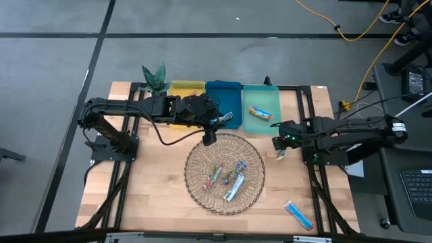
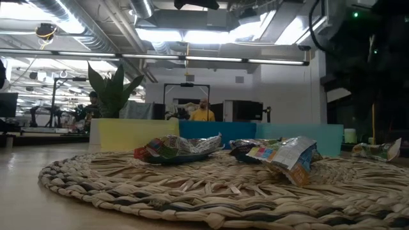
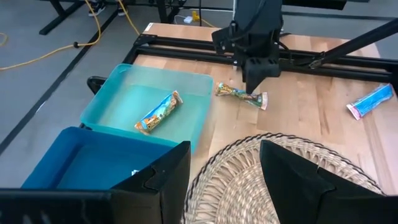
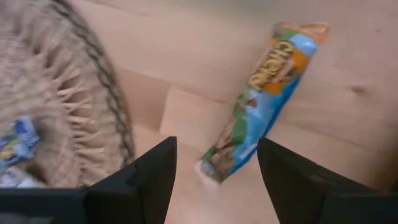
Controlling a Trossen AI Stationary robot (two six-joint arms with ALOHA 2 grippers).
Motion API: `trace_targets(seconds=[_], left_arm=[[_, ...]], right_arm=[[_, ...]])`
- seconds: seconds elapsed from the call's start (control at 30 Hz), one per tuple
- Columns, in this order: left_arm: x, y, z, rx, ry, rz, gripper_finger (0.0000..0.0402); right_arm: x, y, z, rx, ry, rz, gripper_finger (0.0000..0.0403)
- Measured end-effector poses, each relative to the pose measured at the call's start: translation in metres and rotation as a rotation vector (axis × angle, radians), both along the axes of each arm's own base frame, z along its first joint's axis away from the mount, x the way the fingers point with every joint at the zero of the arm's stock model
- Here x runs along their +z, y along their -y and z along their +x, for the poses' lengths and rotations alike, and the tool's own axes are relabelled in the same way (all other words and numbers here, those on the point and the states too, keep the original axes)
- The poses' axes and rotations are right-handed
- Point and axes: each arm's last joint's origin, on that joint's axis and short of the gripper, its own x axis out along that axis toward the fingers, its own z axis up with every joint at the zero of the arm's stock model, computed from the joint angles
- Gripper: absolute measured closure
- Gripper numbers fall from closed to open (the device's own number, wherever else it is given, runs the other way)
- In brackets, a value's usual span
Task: Pick and place Granola Bars by type
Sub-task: Put the orange granola bar into the green bin
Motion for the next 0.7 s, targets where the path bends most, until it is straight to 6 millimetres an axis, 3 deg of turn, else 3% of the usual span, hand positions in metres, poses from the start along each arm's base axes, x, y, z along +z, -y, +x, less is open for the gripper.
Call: trace_targets(seconds=[0.7], left_arm=[[0.0,0.0,0.0,0.03,0.011,-0.04,0.0217]], right_arm=[[-0.043,0.001,-0.012,-0.017,-0.079,-0.042,0.0178]])
